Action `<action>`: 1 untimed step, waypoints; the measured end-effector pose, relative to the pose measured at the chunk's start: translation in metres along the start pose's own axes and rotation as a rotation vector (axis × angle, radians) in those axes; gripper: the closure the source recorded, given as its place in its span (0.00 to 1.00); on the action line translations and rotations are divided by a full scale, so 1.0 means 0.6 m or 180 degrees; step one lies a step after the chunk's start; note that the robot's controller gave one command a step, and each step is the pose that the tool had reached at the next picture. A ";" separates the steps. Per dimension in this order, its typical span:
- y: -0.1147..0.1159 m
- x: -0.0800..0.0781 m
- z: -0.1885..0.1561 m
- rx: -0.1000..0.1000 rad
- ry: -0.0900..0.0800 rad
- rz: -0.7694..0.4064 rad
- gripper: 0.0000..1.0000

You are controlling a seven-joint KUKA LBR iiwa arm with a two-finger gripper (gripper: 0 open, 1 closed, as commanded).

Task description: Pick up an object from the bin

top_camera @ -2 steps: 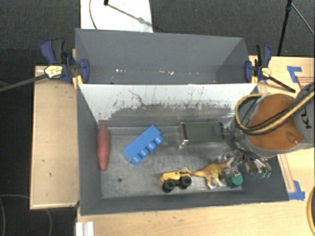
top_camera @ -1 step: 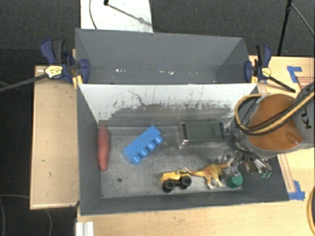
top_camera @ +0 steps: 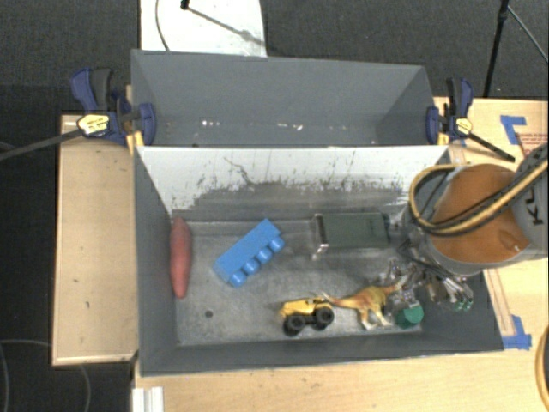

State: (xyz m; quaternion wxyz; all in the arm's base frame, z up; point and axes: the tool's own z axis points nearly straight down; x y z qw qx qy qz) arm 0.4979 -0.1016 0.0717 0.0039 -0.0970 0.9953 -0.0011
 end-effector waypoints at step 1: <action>0.000 0.000 0.000 0.0000 0.0000 -0.0007 1.00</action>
Offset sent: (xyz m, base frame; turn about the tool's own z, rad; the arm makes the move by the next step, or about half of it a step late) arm 0.0000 0.0000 0.0000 0.0000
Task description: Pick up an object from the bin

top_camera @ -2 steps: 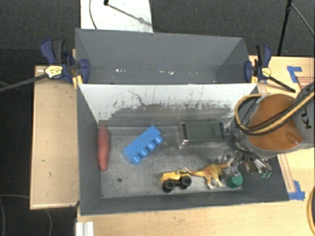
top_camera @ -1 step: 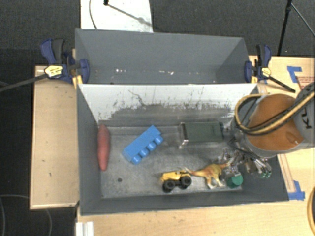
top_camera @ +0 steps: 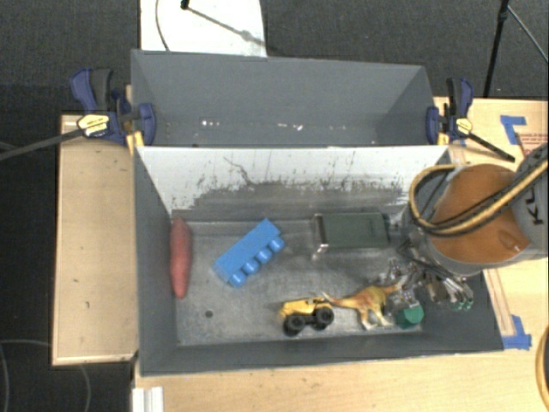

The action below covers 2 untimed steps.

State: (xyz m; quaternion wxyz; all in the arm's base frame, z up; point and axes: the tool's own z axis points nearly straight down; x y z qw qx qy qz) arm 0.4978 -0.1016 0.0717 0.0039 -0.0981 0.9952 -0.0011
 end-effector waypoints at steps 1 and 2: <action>0.000 0.000 0.000 0.0000 0.0000 -0.0006 1.00; 0.000 0.000 0.000 0.0000 0.0000 -0.0012 1.00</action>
Offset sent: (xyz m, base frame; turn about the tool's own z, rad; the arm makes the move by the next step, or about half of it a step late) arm 0.0000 0.0000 0.0000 0.0000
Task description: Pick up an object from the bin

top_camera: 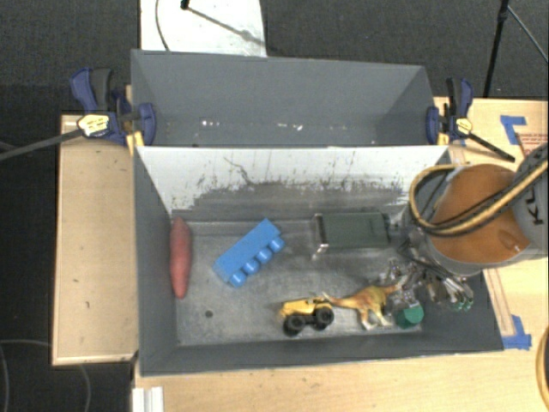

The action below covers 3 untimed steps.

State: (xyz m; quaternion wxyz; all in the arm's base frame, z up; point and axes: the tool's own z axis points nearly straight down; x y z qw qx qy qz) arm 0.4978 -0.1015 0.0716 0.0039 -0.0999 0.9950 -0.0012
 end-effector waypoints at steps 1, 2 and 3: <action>0.000 0.000 0.000 0.0000 0.0000 -0.0004 1.00; 0.000 0.000 0.000 0.0000 0.0000 -0.0008 1.00; 0.001 0.001 0.001 -0.0003 0.0007 -0.0011 0.00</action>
Offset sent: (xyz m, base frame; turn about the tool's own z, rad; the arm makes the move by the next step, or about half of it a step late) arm 0.0000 0.0000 0.0000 0.0000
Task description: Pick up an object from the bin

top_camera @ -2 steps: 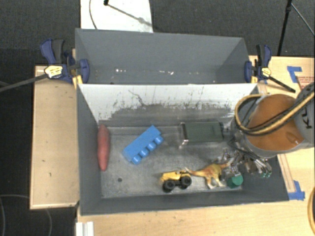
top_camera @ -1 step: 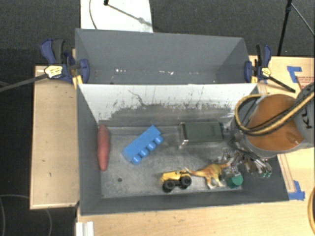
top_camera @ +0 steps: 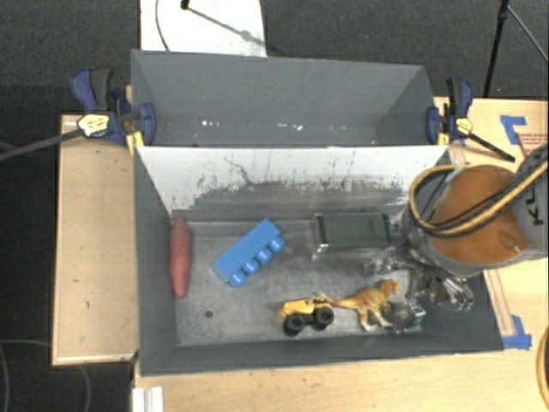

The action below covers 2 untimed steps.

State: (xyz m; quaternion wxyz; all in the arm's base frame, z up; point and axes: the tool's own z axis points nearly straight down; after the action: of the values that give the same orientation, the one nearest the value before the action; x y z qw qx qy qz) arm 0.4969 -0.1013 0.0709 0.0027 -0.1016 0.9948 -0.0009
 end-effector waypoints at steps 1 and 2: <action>0.000 -0.002 -0.002 0.0002 -0.0010 0.0086 1.00; 0.000 -0.002 -0.001 0.0002 -0.0010 0.0082 1.00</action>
Offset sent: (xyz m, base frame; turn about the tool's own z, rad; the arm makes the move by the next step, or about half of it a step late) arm 0.0000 0.0000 0.0000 0.0000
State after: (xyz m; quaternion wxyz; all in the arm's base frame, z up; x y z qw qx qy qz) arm 0.4981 -0.1011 0.0717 0.0043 -0.0887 0.9960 -0.0009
